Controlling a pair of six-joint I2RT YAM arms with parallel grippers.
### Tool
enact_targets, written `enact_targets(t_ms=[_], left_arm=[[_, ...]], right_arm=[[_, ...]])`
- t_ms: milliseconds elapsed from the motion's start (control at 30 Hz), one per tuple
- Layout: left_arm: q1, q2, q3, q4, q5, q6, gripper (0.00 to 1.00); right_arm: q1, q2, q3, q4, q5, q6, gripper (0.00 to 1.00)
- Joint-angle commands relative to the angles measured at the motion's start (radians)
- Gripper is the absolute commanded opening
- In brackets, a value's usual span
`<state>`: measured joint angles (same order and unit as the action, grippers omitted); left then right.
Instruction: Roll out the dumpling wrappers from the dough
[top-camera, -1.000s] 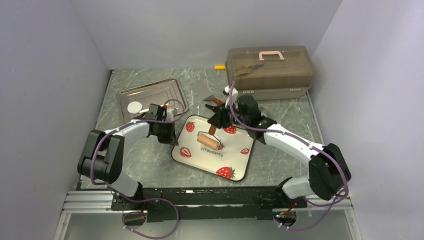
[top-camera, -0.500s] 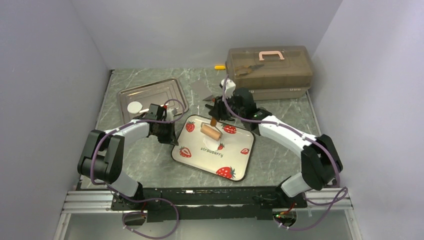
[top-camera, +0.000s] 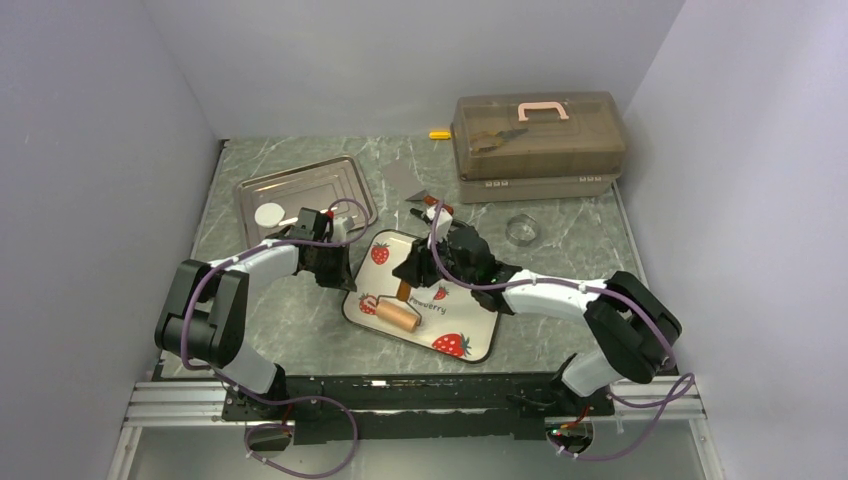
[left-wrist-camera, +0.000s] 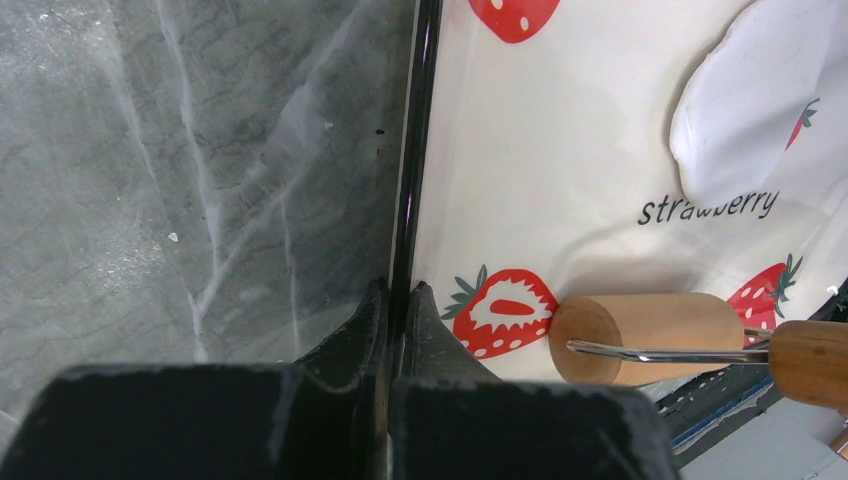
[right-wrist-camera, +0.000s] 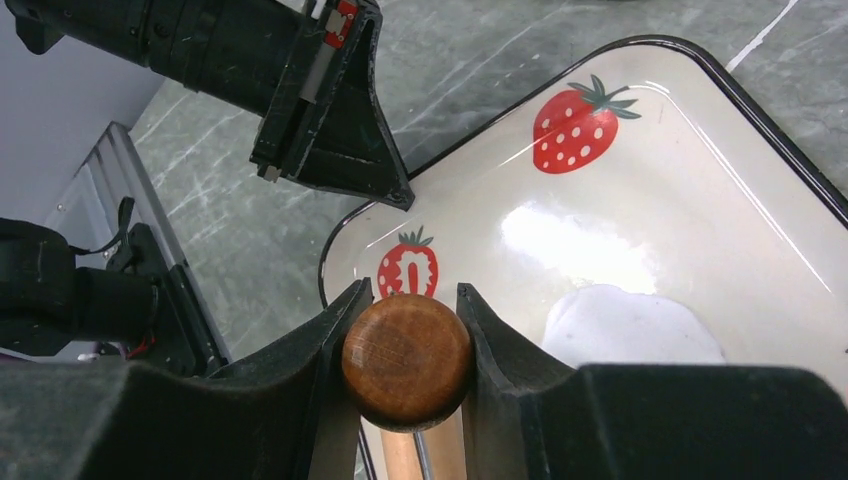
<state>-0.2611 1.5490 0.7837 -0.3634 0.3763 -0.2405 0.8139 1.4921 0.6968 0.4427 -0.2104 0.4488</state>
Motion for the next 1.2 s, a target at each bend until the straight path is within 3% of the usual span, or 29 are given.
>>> enact_targets(t_ms=[0,200,400,700,933,1033,1167], left_arm=[[0.018,-0.019,0.002,0.009,-0.077,0.014,0.0],[0.018,-0.019,-0.002,0.01,-0.077,0.013,0.0],[0.019,-0.027,0.004,0.006,-0.086,0.018,0.0],[0.019,-0.029,0.003,0.006,-0.086,0.019,0.0],[0.019,-0.027,0.002,0.01,-0.077,0.019,0.0],[0.019,-0.024,0.004,0.008,-0.077,0.017,0.0],[0.021,-0.023,0.003,0.009,-0.075,0.018,0.0]], right_arm=[[-0.01,-0.007,0.074,-0.205,-0.015,-0.067,0.0],[-0.093,-0.049,0.378,-0.297,-0.2,-0.13,0.0],[-0.144,0.031,0.493,-0.511,-0.179,-0.382,0.0],[-0.137,0.092,0.209,-0.404,-0.133,-0.378,0.0],[-0.03,0.066,-0.049,-0.24,-0.089,-0.282,0.0],[-0.014,0.027,-0.049,-0.237,-0.108,-0.252,0.0],[-0.014,-0.053,0.097,-0.328,-0.123,-0.273,0.0]])
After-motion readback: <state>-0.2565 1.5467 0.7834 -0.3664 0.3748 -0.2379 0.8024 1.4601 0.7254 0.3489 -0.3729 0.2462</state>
